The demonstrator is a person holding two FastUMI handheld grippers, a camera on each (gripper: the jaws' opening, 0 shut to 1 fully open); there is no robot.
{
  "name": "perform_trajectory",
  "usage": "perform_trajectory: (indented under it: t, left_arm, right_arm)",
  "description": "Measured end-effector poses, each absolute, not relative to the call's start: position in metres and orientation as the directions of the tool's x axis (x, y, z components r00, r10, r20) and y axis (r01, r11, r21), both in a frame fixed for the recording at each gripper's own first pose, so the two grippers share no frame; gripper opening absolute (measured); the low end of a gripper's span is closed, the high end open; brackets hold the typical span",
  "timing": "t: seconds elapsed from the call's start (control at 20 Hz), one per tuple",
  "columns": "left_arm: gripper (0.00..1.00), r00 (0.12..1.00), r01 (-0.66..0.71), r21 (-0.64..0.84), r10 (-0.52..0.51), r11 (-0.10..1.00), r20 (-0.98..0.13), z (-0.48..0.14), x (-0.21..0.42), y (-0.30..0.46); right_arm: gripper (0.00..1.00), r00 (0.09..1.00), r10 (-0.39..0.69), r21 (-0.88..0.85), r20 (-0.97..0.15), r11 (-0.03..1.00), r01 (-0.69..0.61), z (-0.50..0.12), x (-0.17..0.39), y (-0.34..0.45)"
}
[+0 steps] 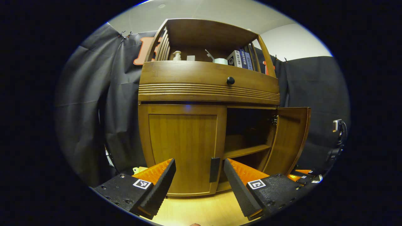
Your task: Open the right door of the double-door shoe cabinet with the right hand, and open the left door with the left hand.
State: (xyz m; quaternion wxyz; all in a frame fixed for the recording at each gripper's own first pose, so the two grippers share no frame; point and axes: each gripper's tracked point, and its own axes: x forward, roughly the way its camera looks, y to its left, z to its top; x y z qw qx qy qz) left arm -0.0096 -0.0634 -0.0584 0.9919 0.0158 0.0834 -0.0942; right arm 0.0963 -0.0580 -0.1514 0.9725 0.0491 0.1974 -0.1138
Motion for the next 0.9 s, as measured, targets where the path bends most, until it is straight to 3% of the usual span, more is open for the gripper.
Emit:
perform_trajectory:
  t: [0.5, 0.65, 0.9]
  left_arm:
    - [0.95, 0.956, 0.221, -0.008, -0.218, 0.975, -0.195, -0.07, -0.012, -0.082]
    - [0.96, 0.955, 0.215, -0.019, -0.214, 0.977, -0.206, -0.075, -0.012, -0.084]
    - [0.96, 0.939, 0.223, -0.05, -0.229, 0.973, -0.259, -0.092, -0.009, -0.096]
  right_arm:
    - [0.27, 0.886, -0.253, 0.029, -0.389, 0.958, 0.286, -0.141, 0.067, -0.098]
    - [0.19, 0.875, -0.292, -0.015, -0.385, 0.95, 0.31, -0.142, 0.056, -0.115]
    - [0.18, 0.855, -0.348, -0.015, -0.384, 0.928, 0.371, -0.147, 0.037, -0.14]
